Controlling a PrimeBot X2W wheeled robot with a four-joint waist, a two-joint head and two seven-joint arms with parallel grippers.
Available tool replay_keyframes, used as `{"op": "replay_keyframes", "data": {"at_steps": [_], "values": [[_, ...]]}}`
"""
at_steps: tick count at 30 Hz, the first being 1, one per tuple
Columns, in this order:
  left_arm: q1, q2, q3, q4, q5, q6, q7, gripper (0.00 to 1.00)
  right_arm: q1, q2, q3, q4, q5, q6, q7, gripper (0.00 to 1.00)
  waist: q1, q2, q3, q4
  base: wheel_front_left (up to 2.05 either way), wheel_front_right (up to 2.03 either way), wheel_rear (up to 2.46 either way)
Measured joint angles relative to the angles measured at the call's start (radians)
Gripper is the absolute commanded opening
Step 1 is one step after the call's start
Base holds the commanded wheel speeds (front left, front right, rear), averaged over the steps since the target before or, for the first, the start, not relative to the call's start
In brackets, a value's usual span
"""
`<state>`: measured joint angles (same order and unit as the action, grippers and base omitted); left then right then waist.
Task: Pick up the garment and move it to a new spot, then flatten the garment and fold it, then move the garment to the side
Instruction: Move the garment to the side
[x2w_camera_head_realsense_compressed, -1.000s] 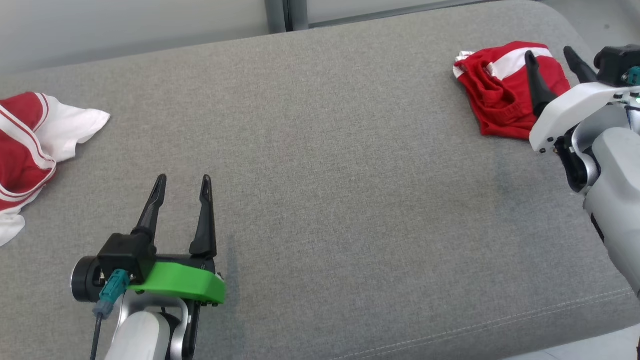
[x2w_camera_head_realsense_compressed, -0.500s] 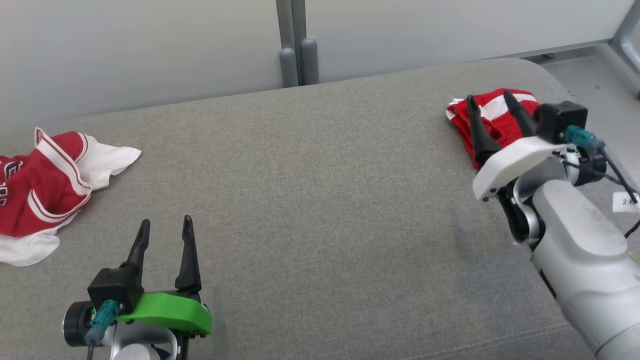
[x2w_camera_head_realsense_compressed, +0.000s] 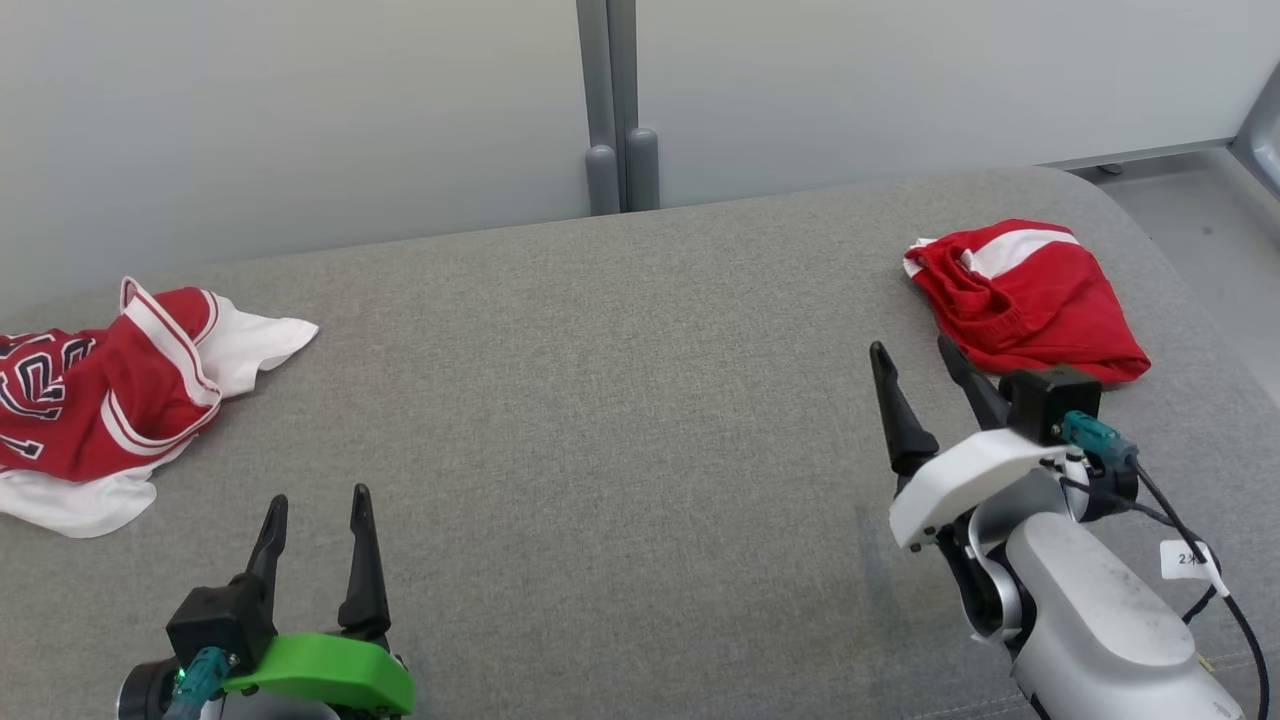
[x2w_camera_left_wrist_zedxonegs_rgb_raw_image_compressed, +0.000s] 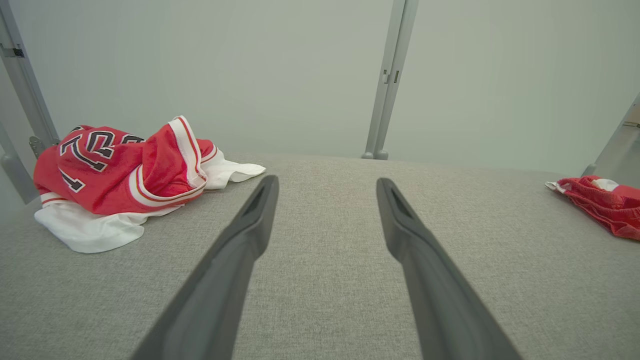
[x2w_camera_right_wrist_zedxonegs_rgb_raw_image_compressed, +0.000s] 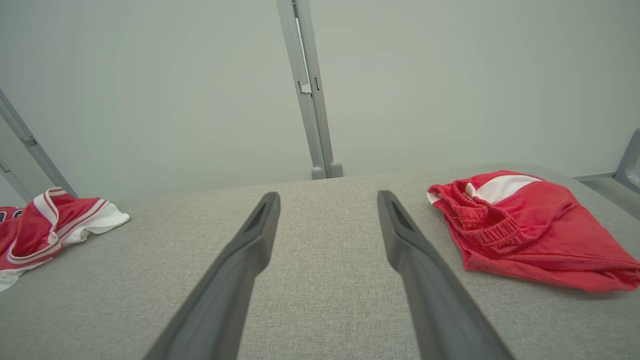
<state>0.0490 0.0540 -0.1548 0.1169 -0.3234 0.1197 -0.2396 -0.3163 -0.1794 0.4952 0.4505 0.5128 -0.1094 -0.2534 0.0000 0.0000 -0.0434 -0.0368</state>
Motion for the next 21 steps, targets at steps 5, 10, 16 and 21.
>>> {"op": "replay_keyframes", "data": {"at_steps": [5, 10, 16, 21], "values": [[0.019, 0.0, 0.007, 0.0, -0.009, 0.001, 0.0, 1.0, 0.058, 0.005, 0.001, -0.04, -0.032, -0.007, 0.0, 1.0, 0.0, 0.0, -0.008, 0.0, 0.0, 0.0, 0.0], [0.037, -0.001, 0.013, 0.005, -0.009, 0.001, 0.0, 1.0, 0.108, 0.007, 0.002, -0.065, -0.054, -0.007, 0.0, 1.0, 0.0, 0.0, -0.017, -0.003, 0.0, 0.0, 0.0], [0.07, -0.001, 0.012, 0.008, -0.01, 0.001, 0.0, 1.0, 0.177, 0.017, -0.003, -0.097, -0.074, -0.014, 0.0, 1.0, 0.0, 0.0, -0.038, -0.017, 0.0, 0.0, 0.0], [0.073, -0.001, 0.009, 0.007, -0.01, 0.001, 0.0, 1.0, 0.201, 0.017, -0.005, -0.113, -0.084, -0.015, 0.0, 1.0, 0.0, 0.0, -0.042, -0.02, 0.0, 0.0, 0.0]]}}
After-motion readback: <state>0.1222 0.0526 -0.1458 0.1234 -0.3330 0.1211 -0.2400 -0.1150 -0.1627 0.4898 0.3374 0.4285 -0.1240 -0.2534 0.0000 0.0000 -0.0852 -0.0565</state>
